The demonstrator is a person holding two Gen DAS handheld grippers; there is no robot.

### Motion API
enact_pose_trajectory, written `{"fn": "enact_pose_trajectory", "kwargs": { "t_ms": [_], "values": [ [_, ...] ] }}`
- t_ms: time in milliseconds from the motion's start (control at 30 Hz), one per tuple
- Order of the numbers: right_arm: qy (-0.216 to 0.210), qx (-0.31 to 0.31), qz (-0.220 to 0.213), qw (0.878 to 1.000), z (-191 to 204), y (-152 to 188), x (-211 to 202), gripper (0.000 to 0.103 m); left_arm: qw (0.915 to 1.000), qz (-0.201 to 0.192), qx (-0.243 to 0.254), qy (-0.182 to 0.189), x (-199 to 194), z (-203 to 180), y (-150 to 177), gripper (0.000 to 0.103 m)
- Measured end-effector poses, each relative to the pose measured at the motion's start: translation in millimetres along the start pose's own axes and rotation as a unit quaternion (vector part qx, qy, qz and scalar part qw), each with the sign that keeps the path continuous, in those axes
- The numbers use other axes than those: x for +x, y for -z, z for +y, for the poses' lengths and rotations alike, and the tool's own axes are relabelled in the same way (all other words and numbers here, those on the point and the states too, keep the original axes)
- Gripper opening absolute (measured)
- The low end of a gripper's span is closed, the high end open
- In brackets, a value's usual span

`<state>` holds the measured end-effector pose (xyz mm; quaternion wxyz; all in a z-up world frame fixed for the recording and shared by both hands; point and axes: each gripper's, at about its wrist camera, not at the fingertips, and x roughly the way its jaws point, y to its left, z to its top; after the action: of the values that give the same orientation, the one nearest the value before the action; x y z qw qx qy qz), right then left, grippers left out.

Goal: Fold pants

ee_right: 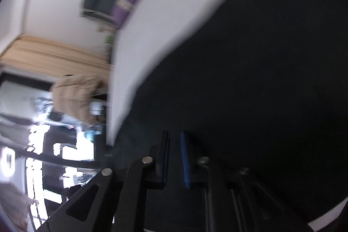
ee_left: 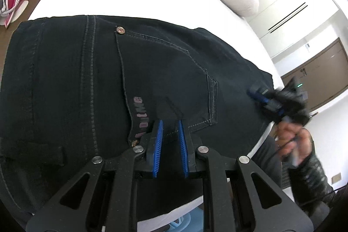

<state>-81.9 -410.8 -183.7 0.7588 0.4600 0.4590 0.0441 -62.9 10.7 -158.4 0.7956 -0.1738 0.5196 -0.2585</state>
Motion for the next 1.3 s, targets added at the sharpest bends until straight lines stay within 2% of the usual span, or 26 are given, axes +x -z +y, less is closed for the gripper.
{"fn": "enact_pose_trajectory", "kwargs": {
  "t_ms": [67,100,167,233,300,333,367,400,433,500,533,600,667,700,733,767,800,833,967,1033,1133,1200,1300],
  "values": [
    [-0.026,0.033,-0.036,0.998,-31.5,-6.4,-21.7,0.000,0.9999,-0.007,0.011,-0.008,-3.4,-0.6,3.6,0.015],
    [-0.015,0.045,-0.059,0.997,-42.5,-12.5,-37.9,0.000,0.9998,-0.011,0.014,-0.011,-5.7,-0.2,5.0,0.015],
    [0.038,0.061,-0.122,0.990,-65.7,-28.9,-81.0,0.000,0.9998,-0.017,0.007,-0.007,-12.8,10.2,7.4,0.015],
    [0.090,0.102,-0.184,0.973,-93.0,-40.7,-124.6,0.000,0.9997,-0.021,0.008,-0.011,-18.1,9.4,6.7,0.015],
    [0.136,0.161,-0.240,0.948,-110.2,-45.2,-165.8,0.000,0.9989,-0.032,0.010,-0.032,-20.8,-2.3,1.7,0.015],
    [0.168,0.170,-0.260,0.936,-106.3,-45.8,-179.9,0.005,0.9988,-0.042,0.010,-0.024,-25.1,-7.9,-6.2,0.015],
    [0.178,0.160,-0.268,0.933,-93.9,-46.9,-183.5,0.005,0.9984,-0.055,0.013,-0.007,-28.2,-16.1,-16.9,0.015],
    [0.155,0.139,-0.258,0.943,-80.2,-48.6,-176.2,0.005,0.9979,-0.061,0.020,0.004,-27.1,-24.8,-26.9,0.015],
    [0.111,0.114,-0.230,0.960,-60.4,-49.7,-156.9,0.005,0.9975,-0.061,0.034,0.014,-20.8,-37.2,-38.7,0.015],
    [0.043,0.056,-0.147,0.987,-9.4,-43.2,-94.3,0.006,0.9961,-0.048,0.069,0.024,2.6,-64.1,-59.9,0.015],
    [0.017,0.024,-0.102,0.994,15.1,-37.6,-60.3,0.008,0.9950,-0.046,0.084,0.027,16.8,-76.1,-69.6,0.015],
    [-0.029,-0.008,-0.044,0.999,47.2,-26.6,-6.2,0.009,0.9943,-0.026,0.102,0.017,47.5,-89.0,-83.1,0.015],
    [-0.061,-0.014,0.022,0.998,64.9,-15.4,46.6,0.009,0.9961,0.012,0.087,-0.007,79.7,-82.7,-90.8,0.015],
    [-0.058,-0.016,0.048,0.997,66.1,-14.1,65.0,0.009,0.9968,0.027,0.075,-0.014,91.1,-75.0,-90.0,0.015],
    [-0.031,-0.014,0.071,0.997,62.5,-12.0,82.8,0.008,0.9971,0.044,0.058,-0.023,101.7,-64.7,-87.5,0.015],
    [-0.022,-0.010,0.077,0.997,57.1,-13.0,89.5,0.000,0.9978,0.053,0.037,-0.014,106.5,-51.7,-83.9,0.015],
    [-0.032,0.000,0.077,0.997,49.4,-17.3,93.3,0.000,0.9989,0.042,0.018,0.010,103.3,-42.0,-81.5,0.015],
    [-0.050,0.016,0.071,0.996,37.9,-23.1,90.4,0.000,0.9992,0.037,0.009,0.015,100.3,-37.1,-80.8,0.015],
    [-0.044,0.059,-0.001,0.997,-10.4,-61.3,46.3,0.000,0.9994,0.031,0.017,0.005,96.3,-32.7,-84.4,0.015],
    [-0.027,0.076,-0.040,0.996,-34.2,-84.7,18.6,0.000,0.9994,0.025,0.023,-0.009,94.3,-33.3,-84.8,0.015],
    [0.009,0.093,-0.106,0.990,-66.5,-114.7,-33.3,0.000,0.9997,0.019,0.012,-0.001,89.5,-24.9,-82.4,0.015],
    [0.028,0.109,-0.147,0.983,-93.4,-130.7,-69.9,0.000,0.9998,0.014,0.012,-0.004,84.6,-22.2,-77.0,0.015],
    [0.069,0.120,-0.205,0.969,-125.0,-145.5,-119.2,0.000,0.9998,0.002,0.010,-0.017,76.1,-15.2,-85.9,0.015]
  ]
}}
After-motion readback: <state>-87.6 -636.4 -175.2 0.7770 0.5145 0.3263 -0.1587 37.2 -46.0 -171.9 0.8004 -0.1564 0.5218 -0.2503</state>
